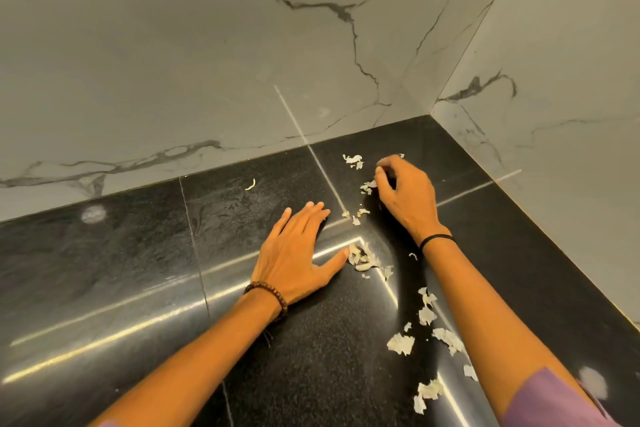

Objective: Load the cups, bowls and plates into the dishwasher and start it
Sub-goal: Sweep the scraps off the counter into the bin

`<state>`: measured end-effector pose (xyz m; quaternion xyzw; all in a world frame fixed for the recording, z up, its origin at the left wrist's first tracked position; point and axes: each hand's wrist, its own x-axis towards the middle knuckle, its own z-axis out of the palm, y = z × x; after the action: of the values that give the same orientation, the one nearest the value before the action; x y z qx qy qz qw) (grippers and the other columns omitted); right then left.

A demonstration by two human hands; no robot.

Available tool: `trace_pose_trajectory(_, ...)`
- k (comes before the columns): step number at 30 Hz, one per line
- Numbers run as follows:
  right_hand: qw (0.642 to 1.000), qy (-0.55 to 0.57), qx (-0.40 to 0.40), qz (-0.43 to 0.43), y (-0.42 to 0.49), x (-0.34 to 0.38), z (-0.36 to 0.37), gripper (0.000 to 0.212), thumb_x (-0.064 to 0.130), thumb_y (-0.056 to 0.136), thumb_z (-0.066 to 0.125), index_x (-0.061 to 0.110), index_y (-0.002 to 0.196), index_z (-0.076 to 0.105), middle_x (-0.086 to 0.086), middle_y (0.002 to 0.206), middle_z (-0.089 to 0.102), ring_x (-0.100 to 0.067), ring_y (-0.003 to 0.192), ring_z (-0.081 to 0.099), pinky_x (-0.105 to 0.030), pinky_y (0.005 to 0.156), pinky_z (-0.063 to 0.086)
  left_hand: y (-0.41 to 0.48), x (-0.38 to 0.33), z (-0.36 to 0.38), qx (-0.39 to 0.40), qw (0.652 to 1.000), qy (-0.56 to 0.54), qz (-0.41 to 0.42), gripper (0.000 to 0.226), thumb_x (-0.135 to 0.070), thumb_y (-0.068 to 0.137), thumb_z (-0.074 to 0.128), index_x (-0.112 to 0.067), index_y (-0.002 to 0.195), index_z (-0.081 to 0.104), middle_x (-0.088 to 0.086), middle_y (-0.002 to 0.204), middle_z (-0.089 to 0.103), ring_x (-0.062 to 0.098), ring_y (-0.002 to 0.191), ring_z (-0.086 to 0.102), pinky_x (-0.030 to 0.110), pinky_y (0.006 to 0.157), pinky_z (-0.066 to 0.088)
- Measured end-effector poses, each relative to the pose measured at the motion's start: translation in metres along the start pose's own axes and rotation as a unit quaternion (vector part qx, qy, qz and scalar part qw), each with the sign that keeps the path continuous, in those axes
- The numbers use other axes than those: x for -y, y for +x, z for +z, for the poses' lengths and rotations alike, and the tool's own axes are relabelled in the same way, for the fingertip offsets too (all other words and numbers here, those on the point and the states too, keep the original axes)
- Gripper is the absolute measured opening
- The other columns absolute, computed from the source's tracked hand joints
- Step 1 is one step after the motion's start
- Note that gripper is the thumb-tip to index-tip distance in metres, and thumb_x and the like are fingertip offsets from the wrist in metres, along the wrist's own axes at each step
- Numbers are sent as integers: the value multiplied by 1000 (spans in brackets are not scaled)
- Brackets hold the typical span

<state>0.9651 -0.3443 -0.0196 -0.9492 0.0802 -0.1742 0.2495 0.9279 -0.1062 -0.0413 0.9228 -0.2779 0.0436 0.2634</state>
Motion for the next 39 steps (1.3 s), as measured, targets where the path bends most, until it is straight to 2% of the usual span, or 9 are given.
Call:
trace_pose_trajectory(2,999,-19,-38,25,13,1,7,24,32,97,49,18,112,61,0,116,62,-21,109,57,-36,93,45,0,0,0,1,1000,-2,-1,77,-71,85,40,-26,146,33,-11,154,30,4,145,18,32,122,8)
trace_pose_trajectory(4,995,-43,18,87,27,1,15,45,37,100,43,13,138,50,-11,150,41,-30,143,30,-44,115,24,0,0,-1,0,1000,-3,-3,76,-71,85,40,-26,146,34,-11,154,30,4,144,18,32,122,8)
trace_pose_trajectory(7,985,-45,107,127,34,3,26,58,40,104,31,12,155,25,-16,163,12,-30,152,1,-46,122,2,1,0,-1,0,1000,-2,-4,76,-71,85,38,-26,146,33,-11,154,30,3,145,17,32,122,8)
trace_pose_trajectory(11,991,-16,135,14,17,21,35,48,37,105,33,16,147,42,-8,155,38,-25,146,30,-42,118,27,1,1,0,5,1000,-9,-6,76,-72,85,37,-27,146,33,-11,154,30,3,145,16,33,122,8)
trace_pose_trajectory(14,998,-40,32,-22,8,37,37,36,40,102,43,20,128,56,0,118,66,-21,109,63,-34,82,50,0,0,-1,1,1000,-15,-8,76,-71,85,38,-26,146,33,-10,153,31,3,145,17,33,122,8)
trace_pose_trajectory(19,977,-42,192,-82,22,41,52,50,36,106,32,19,153,31,-2,164,18,-18,152,9,-40,123,14,-2,-1,-3,-18,999,-49,-15,73,-67,86,43,-23,144,37,-7,149,40,6,143,23,29,121,8)
trace_pose_trajectory(24,973,-21,216,-83,-7,46,41,50,27,107,31,13,155,24,-1,163,17,-11,151,8,-26,122,2,-2,0,-2,-32,997,-67,-17,64,-61,88,45,-24,141,40,-5,145,45,7,142,28,28,121,9)
trace_pose_trajectory(32,955,10,268,-128,-92,46,-2,56,39,101,28,26,155,25,12,162,16,1,149,7,-27,124,6,-3,3,-8,-63,985,-158,-41,43,-42,82,44,-23,121,51,-6,126,55,9,134,38,35,120,17)
trace_pose_trajectory(39,977,35,212,9,-82,-3,-30,56,37,105,33,28,157,15,5,164,-8,-7,149,-14,-36,124,-3,15,36,-23,-140,968,-94,-188,46,-33,97,46,-14,138,41,7,151,36,21,144,24,33,120,2)
